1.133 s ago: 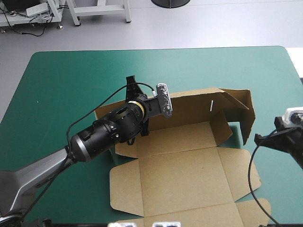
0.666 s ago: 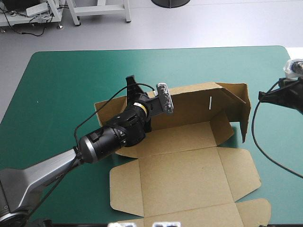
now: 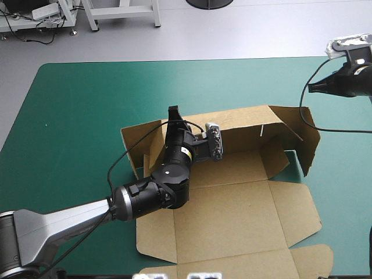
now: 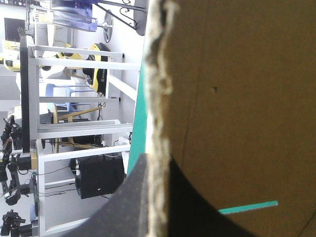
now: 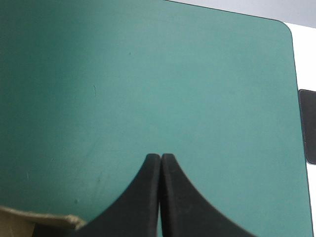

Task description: Fold the box

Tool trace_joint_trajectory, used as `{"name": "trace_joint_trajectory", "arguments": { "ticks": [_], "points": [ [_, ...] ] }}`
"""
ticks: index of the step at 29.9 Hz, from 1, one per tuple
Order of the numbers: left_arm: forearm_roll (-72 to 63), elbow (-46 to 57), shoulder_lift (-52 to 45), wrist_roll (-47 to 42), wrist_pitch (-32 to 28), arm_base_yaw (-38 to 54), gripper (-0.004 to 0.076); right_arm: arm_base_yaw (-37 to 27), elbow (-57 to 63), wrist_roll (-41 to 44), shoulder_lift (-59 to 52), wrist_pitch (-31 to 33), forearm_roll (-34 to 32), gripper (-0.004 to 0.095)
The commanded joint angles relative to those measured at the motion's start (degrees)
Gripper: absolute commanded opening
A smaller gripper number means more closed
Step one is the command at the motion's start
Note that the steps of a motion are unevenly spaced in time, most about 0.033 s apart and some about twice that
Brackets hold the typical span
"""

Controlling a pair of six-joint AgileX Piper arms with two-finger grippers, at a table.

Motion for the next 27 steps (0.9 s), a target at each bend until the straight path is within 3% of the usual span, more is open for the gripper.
{"name": "trace_joint_trajectory", "arguments": {
  "ticks": [1, 6, 15, 27],
  "points": [
    [-2.2, -0.7, -1.1, -2.2, -3.0, -0.9, -0.0006, -0.1, -4.3, -1.3, 2.4, -2.4, 0.6, -0.0024],
    [0.0, -0.7, -1.1, -3.3, -1.7, -0.9, -0.0006, -0.1, -5.4, -2.6, 7.9, -2.1, 2.0, -0.0025],
    [2.8, -0.7, -1.1, -6.6, -1.2, -0.9, -0.0006, -0.1, -5.4, -11.6, 12.1, 4.9, 16.6, -0.0025],
    [3.0, -0.7, -1.1, -6.7, -0.1, -0.9, -0.0006, -2.4, -5.3, -17.3, 11.7, 16.0, 22.5, -0.0025]
  ]
}}
